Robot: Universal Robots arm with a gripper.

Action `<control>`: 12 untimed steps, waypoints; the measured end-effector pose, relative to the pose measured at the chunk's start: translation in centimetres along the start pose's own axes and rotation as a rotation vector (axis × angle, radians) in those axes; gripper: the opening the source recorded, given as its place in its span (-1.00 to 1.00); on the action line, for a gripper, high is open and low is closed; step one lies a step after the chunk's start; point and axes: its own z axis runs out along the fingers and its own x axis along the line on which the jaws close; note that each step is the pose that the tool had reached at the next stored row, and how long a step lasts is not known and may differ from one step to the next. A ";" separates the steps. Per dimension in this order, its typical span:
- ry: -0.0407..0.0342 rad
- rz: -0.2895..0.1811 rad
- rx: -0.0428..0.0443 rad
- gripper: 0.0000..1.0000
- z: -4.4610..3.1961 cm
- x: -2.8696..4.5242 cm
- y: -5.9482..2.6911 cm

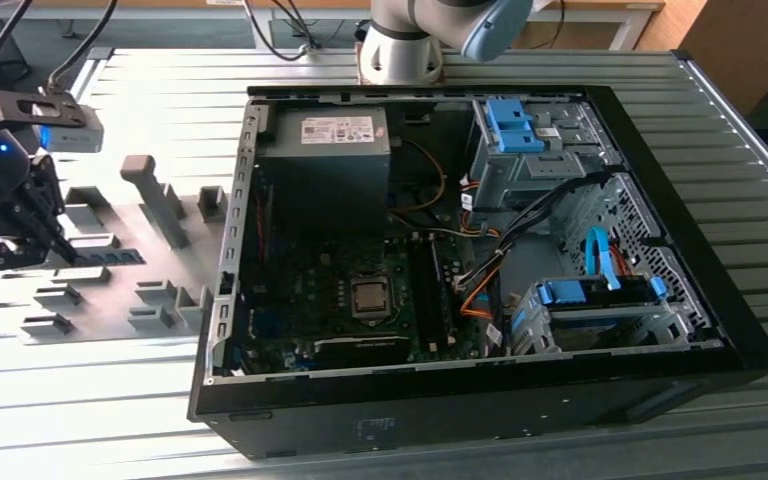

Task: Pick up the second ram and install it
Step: 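Pick up the second ram and move it above second insertion slot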

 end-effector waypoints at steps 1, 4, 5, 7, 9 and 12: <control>0.0000 0.000 -0.0001 -0.73 -0.06 0.00 0.00; 0.0000 0.000 -0.0001 -0.73 -0.23 -0.01 0.00; -0.0001 0.000 0.0001 -0.73 -0.26 -0.01 0.00; -0.0001 0.000 0.0002 -0.73 -0.32 -0.01 0.00; 0.0000 0.000 0.0000 -0.73 -0.36 -0.01 0.01; 0.0000 0.000 0.0000 -0.73 -0.42 -0.01 0.00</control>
